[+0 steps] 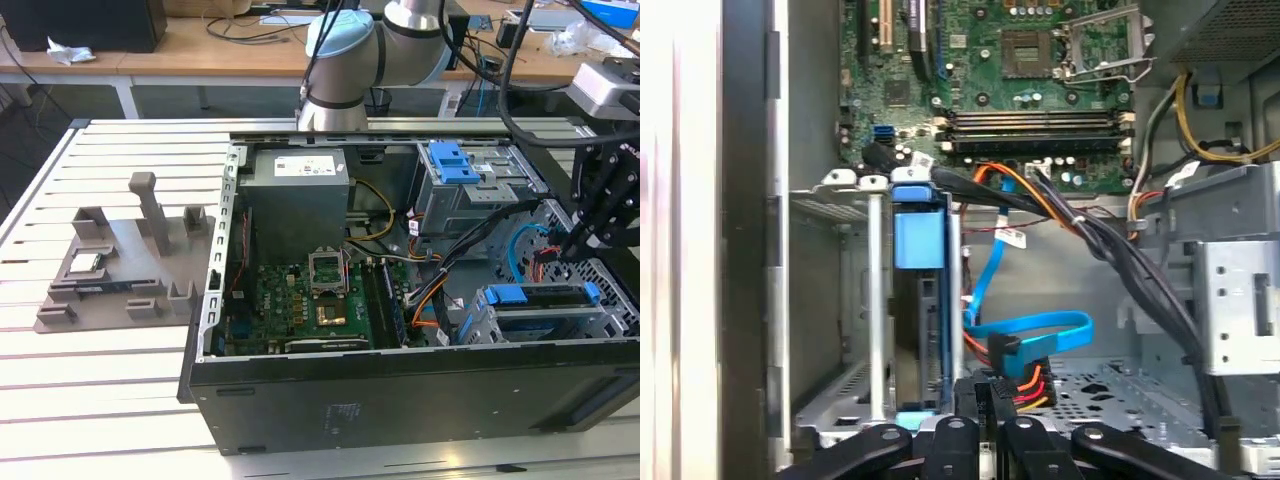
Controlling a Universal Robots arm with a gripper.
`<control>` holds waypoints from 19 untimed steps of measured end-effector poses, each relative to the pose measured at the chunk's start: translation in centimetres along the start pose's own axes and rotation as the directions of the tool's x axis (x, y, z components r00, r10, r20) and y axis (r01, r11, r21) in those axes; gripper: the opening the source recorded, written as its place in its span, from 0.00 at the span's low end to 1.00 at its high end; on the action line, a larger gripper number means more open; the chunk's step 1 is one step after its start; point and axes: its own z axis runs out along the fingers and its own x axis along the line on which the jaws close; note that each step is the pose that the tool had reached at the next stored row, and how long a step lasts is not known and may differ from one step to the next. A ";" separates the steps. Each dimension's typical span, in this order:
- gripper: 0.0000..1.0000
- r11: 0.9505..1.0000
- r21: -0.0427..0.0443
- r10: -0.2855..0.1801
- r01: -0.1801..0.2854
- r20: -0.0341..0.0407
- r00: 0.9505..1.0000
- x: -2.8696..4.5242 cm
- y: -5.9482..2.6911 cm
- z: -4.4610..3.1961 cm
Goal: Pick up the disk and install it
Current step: 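Insert the first disk wire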
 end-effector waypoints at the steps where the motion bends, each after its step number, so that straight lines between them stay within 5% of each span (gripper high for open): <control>1: 0.16 1.000 0.000 0.000 0.000 0.002 1.000 0.12 0.16 0.04; 9: 0.16 1.000 0.000 0.000 0.000 0.003 1.000 1.46 0.54 1.18; 19: 0.16 1.000 0.000 0.000 0.000 0.003 1.000 1.47 0.89 1.88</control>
